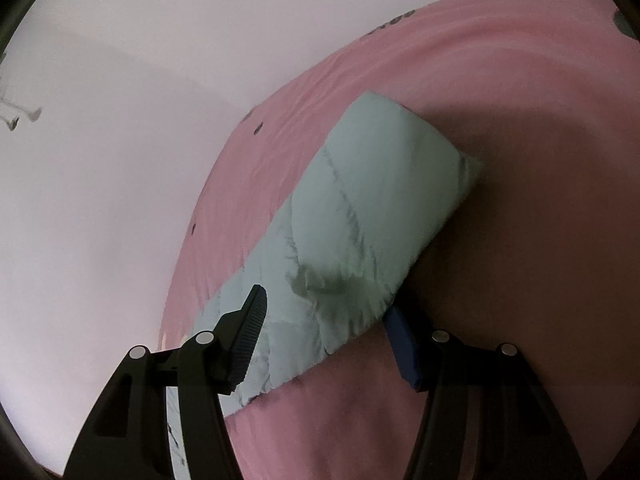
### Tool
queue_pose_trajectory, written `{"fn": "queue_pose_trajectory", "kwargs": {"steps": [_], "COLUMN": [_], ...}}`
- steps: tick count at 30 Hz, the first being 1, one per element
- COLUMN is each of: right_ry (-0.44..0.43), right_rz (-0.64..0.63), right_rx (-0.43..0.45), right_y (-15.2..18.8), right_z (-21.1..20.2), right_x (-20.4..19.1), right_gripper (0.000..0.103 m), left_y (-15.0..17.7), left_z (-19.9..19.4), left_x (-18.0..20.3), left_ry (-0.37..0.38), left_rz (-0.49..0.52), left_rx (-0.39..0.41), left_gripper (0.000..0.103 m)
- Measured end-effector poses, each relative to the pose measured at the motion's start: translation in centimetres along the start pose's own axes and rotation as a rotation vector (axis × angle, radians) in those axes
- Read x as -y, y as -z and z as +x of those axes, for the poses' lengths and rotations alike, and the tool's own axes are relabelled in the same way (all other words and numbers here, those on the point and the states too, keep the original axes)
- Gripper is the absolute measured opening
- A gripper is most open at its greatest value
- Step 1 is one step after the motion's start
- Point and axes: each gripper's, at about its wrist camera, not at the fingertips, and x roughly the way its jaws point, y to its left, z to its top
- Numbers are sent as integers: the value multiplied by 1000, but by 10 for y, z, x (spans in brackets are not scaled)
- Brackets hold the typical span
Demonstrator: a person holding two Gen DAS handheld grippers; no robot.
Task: Fold large clothes
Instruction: 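Grasp the jacket sleeve with the right tool and fold it across the back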
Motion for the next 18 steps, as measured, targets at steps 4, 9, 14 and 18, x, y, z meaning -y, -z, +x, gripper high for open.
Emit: {"fn": "queue_pose_trajectory", "kwargs": {"steps": [4,9,14,18], "right_ry": [15,70,69,67], "right_rz": [-13,-74,-122,-222], "right_rx": [8,26,-6,1], "right_y": [4,0,-2,8], "right_z": [0,6,9,5], "right_x": [3,-13,-21,-48], "right_gripper": [58,39,9,8], "left_y": [-1,0,-2,0], "left_z": [4,6,9,11], "left_x": [0,0,-1,1], "left_ry": [0,0,3,4], "left_rz": [4,4,5,4], "left_rx": [-4,-10,-8,-10], "left_gripper": [101,101,101,101]}}
